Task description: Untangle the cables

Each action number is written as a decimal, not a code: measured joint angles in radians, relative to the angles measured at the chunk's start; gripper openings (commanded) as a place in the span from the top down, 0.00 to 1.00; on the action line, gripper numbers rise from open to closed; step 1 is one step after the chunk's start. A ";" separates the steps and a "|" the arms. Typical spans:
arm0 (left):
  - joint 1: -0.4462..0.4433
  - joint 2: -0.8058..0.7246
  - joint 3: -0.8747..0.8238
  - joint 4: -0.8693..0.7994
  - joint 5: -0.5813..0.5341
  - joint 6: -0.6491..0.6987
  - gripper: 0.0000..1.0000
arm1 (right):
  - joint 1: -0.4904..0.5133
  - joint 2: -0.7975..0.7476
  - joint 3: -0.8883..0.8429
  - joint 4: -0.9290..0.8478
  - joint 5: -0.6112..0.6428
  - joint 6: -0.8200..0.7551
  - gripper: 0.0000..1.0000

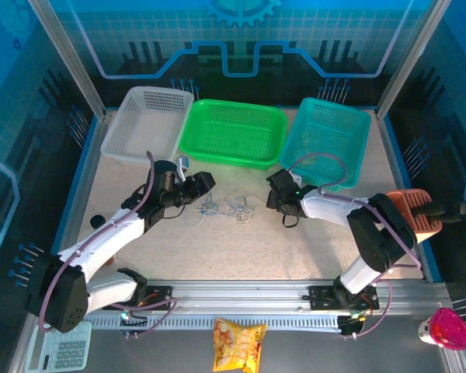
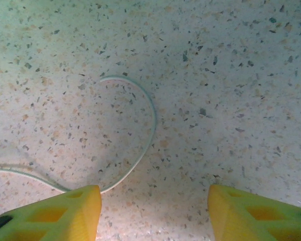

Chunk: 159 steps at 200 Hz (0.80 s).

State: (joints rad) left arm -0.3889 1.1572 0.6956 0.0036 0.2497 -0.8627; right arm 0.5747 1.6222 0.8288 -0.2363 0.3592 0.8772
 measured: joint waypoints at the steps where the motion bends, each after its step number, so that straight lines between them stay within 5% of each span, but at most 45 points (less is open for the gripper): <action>1: 0.000 0.000 0.001 0.000 0.001 0.002 0.36 | 0.000 0.002 0.000 0.000 0.000 0.000 0.43; 45: 0.000 0.001 0.039 -0.008 0.001 0.005 0.31 | 0.000 0.061 0.027 0.016 0.005 0.015 0.58; 98: 0.000 0.000 0.082 -0.018 0.009 0.006 0.27 | -0.013 0.067 0.027 0.026 0.006 0.003 1.00; 159: 0.000 -0.002 0.127 -0.045 0.017 0.010 0.25 | 0.000 -0.101 -0.012 0.150 -0.103 -0.074 1.00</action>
State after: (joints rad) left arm -0.3889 1.1553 0.8223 -0.0418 0.2665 -0.8532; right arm 0.5751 1.5215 0.8169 -0.0868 0.2565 0.8032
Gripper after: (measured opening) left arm 0.752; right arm 0.044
